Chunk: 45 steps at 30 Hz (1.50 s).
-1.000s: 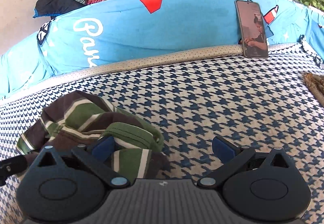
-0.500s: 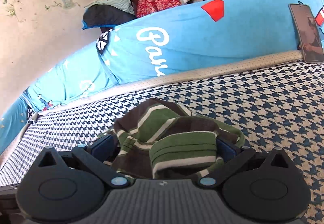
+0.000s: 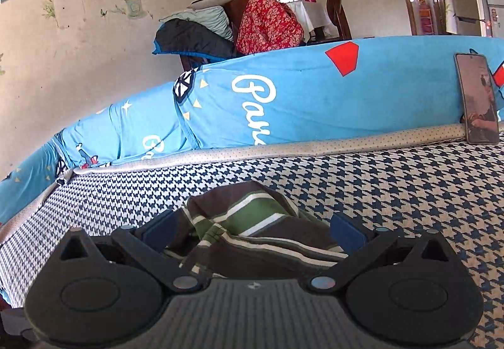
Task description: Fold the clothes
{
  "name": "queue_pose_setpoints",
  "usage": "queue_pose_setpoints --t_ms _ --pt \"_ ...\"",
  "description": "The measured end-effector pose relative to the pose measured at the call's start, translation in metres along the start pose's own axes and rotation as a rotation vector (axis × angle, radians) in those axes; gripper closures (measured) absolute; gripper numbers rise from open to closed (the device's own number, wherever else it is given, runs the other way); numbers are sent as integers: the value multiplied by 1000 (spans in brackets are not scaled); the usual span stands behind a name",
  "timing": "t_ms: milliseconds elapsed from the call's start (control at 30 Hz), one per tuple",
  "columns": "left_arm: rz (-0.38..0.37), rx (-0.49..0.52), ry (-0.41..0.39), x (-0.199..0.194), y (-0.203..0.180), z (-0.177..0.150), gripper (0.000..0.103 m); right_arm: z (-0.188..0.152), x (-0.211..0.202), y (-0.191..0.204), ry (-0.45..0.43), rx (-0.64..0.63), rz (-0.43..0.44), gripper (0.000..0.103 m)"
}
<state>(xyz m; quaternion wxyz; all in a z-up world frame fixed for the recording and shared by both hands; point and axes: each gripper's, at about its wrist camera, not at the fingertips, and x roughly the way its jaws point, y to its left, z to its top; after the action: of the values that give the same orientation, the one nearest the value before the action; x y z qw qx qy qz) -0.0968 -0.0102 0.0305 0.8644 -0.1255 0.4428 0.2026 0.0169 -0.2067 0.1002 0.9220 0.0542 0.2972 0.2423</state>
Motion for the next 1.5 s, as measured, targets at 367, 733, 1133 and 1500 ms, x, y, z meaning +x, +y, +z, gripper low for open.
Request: queue_pose_setpoints --t_ms 367,733,1133,1500 --pt "6 127 -73 -27 -22 37 0 -1 -21 -26 -31 12 -52 0" --pt "-32 175 -78 -10 -7 53 0 0 -22 -31 -40 23 -66 0" --pt "-5 110 -77 6 11 63 0 -2 -14 -27 -18 -9 -73 0" --pt "-45 127 -55 9 8 64 0 -1 -24 -31 -31 -84 -77 7"
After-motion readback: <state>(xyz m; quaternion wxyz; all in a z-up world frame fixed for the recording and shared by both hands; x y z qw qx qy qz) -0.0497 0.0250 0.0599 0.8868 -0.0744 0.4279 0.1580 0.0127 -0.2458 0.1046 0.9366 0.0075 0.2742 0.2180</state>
